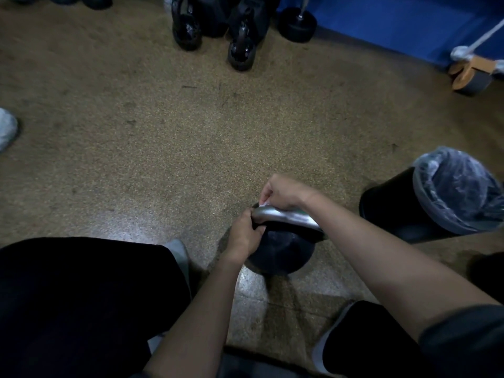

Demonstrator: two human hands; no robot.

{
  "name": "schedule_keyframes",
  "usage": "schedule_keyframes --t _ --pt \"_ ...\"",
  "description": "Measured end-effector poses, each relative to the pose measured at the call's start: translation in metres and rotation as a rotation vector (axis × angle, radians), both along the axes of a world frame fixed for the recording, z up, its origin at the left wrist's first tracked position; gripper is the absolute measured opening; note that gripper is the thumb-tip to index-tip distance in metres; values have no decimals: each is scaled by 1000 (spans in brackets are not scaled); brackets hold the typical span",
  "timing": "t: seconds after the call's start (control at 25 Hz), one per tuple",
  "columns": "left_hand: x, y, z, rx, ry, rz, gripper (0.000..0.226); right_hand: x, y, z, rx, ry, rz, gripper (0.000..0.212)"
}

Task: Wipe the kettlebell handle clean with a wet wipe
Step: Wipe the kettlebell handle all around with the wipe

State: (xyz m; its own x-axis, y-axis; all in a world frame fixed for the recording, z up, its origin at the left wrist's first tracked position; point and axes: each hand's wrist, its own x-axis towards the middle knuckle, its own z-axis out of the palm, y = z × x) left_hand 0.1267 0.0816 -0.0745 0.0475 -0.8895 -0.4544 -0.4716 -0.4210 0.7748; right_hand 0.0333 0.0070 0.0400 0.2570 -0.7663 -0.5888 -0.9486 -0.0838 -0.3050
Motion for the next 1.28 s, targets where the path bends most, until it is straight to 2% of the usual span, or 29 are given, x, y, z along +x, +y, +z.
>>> schedule_keyframes --t 0.44,0.76,1.16,1.28 --pt "0 0 -4 -10 2 1 41 6 8 0 -110 69 103 13" --pt "0 0 -9 -6 1 0 41 3 23 14 -148 40 76 19" --pt "-2 -2 -15 -4 -5 22 36 9 37 9 -213 120 260 15" --pt "-1 -2 -14 4 -8 10 36 4 31 5 -249 84 219 24"
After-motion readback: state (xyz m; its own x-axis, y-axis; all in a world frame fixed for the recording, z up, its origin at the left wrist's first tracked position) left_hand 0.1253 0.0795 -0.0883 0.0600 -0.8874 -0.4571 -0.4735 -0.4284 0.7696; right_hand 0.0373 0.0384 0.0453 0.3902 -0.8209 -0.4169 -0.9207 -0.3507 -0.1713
